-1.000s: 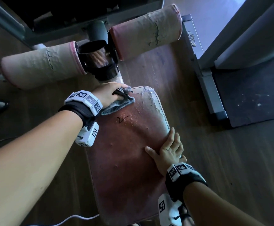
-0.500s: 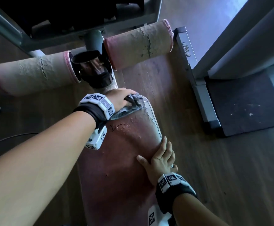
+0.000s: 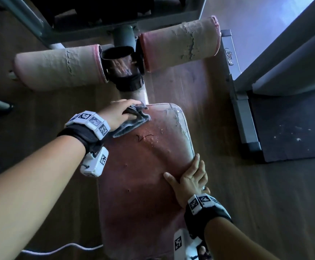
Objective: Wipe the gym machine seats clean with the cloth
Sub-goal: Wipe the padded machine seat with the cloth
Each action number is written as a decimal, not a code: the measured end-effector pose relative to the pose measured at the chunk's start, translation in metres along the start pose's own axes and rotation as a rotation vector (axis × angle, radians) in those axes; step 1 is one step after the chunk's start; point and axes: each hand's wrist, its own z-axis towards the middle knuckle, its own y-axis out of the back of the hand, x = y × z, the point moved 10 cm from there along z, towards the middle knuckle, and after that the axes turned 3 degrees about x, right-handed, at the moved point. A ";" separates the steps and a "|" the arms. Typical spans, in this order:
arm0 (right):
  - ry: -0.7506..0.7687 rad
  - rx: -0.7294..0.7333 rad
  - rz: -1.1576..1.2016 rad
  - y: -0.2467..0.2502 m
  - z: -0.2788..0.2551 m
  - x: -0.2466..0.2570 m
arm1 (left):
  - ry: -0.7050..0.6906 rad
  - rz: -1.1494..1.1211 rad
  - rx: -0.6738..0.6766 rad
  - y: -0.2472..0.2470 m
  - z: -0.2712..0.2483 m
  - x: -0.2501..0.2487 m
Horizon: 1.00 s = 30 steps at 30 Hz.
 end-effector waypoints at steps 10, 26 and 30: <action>-0.018 -0.047 -0.003 0.001 0.001 0.000 | -0.091 0.241 -0.287 -0.066 -0.117 0.000; 0.017 -0.054 0.073 0.000 0.004 0.001 | 0.135 0.299 -0.309 -0.100 -0.121 -0.014; 0.018 -0.061 0.086 -0.001 0.005 0.000 | 0.114 0.382 -0.261 -0.099 -0.116 -0.012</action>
